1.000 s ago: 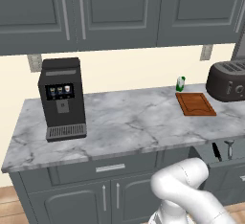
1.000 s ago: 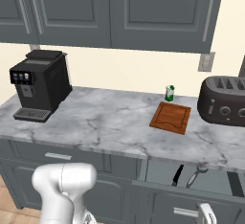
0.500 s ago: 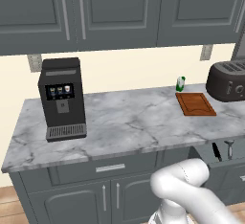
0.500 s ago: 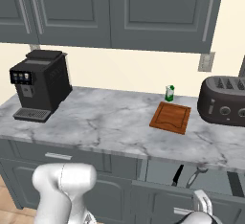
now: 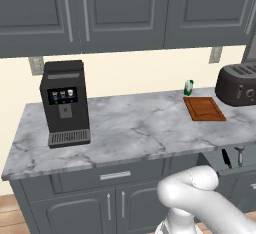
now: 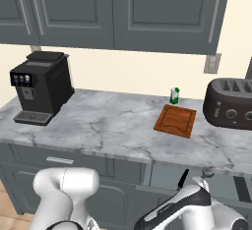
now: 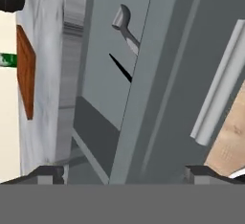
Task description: Open the drawer on the right and place the cutting tools on the cutting board.
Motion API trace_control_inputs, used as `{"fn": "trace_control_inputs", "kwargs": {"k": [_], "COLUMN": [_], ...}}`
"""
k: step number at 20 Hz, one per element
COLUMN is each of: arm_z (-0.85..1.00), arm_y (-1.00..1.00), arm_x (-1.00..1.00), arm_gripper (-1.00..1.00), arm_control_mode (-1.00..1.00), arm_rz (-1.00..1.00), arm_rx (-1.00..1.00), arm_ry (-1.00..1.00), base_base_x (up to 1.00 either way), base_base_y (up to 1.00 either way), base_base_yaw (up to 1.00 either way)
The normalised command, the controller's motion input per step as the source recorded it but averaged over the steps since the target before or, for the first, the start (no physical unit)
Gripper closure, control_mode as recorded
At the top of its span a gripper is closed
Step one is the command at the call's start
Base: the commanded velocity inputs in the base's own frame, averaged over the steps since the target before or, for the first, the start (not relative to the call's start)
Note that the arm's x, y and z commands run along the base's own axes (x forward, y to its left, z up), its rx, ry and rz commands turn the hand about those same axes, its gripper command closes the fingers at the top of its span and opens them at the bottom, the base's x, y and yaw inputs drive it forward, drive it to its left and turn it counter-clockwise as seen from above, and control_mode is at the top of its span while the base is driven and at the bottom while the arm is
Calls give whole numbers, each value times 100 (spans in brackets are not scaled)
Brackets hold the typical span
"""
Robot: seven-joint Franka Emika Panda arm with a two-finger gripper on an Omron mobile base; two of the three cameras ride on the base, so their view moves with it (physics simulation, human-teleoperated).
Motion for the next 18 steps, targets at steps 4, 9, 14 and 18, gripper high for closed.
{"fn": "trace_control_inputs", "kwargs": {"k": [4,9,14,18], "arm_z": [0,-2,-4,-6], "arm_y": [13,0,0,9], "arm_x": [22,12,24,30], "arm_gripper": [-100,-100,-100,-100], "arm_control_mode": [-100,-100,-100,-100], "arm_rz": [0,0,0,0], "arm_rx": [-1,0,0,-4], "arm_ry": [15,10,17,26], "base_base_x": [0,0,0,0], "base_base_y": [0,0,0,0], "base_base_yaw": [0,0,0,0]}}
